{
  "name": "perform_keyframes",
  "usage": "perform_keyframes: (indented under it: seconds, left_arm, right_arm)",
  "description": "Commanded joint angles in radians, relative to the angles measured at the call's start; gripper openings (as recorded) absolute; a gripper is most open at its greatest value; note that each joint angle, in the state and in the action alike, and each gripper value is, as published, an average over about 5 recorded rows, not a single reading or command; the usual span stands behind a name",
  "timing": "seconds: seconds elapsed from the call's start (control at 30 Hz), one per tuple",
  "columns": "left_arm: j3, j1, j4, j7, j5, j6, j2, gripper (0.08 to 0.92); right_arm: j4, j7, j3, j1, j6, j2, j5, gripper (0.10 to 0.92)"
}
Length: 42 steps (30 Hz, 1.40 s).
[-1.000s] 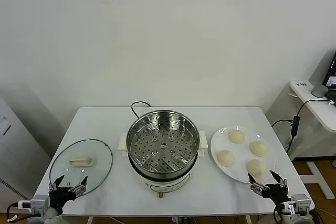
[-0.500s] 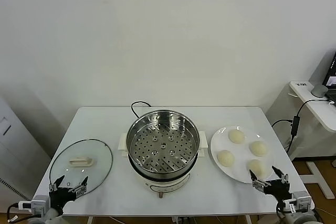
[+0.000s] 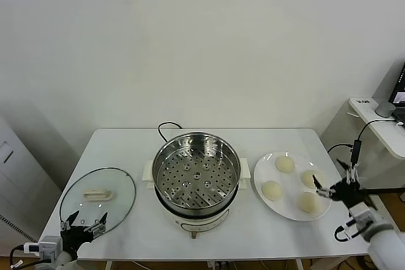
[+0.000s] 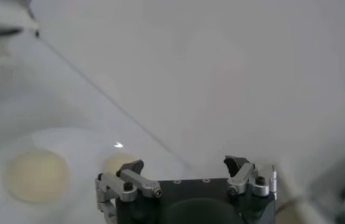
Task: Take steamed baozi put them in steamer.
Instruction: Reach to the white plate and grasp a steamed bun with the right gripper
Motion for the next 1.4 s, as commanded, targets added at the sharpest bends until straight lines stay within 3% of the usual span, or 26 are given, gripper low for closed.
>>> perform_keyframes:
  seconds: [0.03, 0.4, 0.73, 1.1, 1.4]
  left_arm:
    - [0.008, -0.003, -0.002, 0.000, 0.018, 0.003, -0.006, 0.823]
    - [0.010, -0.002, -0.014, 0.001, 0.023, 0.010, -0.011, 0.823]
    - [0.008, -0.001, -0.021, 0.002, 0.024, 0.015, -0.020, 0.823]
    - [0.014, -0.013, -0.021, 0.001, 0.024, 0.025, -0.024, 0.823]
    - [0.016, -0.021, -0.020, 0.001, 0.020, 0.030, -0.015, 0.823]
  right_arm:
    - [-0.139, -0.386, -0.151, 0.332, 0.058, -0.137, -0.232, 0.823]
    - [-0.358, -0.695, -0.778, 0.930, 0.013, -0.276, -0.026, 0.823]
    - [-0.611, -0.915, -1.421, 1.498, 0.025, -0.212, 0.087, 0.823]
    - [-0.823, -0.908, -1.511, 1.530, 0.075, -0.017, 0.054, 0.823]
    - [-0.936, -0.830, -1.402, 1.438, 0.155, 0.100, -0.077, 0.823]
